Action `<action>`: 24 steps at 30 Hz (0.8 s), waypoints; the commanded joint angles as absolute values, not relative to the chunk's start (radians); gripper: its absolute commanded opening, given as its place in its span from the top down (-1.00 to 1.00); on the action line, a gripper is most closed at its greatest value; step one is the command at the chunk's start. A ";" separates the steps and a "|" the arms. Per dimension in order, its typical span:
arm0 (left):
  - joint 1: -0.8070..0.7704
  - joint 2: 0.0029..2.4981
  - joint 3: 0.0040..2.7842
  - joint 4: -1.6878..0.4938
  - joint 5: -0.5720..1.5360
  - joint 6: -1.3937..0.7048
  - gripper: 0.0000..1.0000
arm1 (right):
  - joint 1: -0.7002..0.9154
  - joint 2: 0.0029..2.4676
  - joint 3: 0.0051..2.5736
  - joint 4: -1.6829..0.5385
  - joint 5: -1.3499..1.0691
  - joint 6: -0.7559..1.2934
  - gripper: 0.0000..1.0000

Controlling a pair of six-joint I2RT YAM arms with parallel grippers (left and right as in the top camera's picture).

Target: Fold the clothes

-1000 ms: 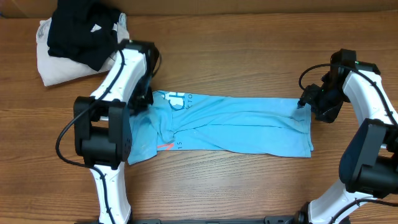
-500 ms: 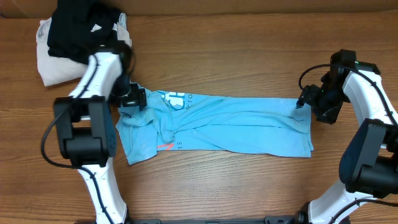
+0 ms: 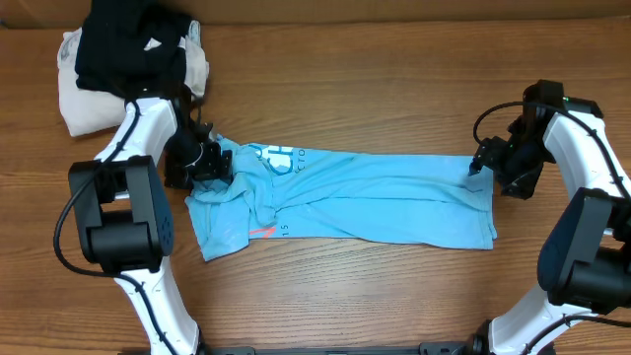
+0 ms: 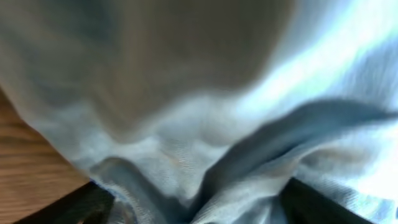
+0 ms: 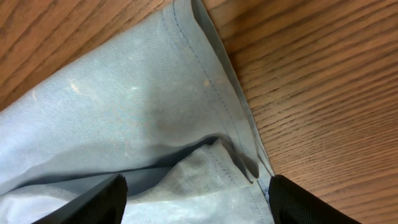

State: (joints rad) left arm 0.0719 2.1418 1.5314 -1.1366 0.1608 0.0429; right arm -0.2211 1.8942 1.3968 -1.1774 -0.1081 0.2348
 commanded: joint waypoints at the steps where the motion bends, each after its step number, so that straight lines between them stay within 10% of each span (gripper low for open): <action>1: 0.081 2.173 1.436 -1.116 0.225 0.083 -0.53 | -0.220 1.882 1.396 -1.176 -0.115 0.229 -0.54; 12: 0.093 2.173 1.478 -1.107 0.196 0.064 0.90 | -0.220 1.882 1.396 -1.165 -0.159 0.229 -0.51; 24: 0.093 2.173 1.799 -1.223 0.164 0.073 0.92 | -0.218 1.882 1.266 -1.028 -0.158 0.229 -0.52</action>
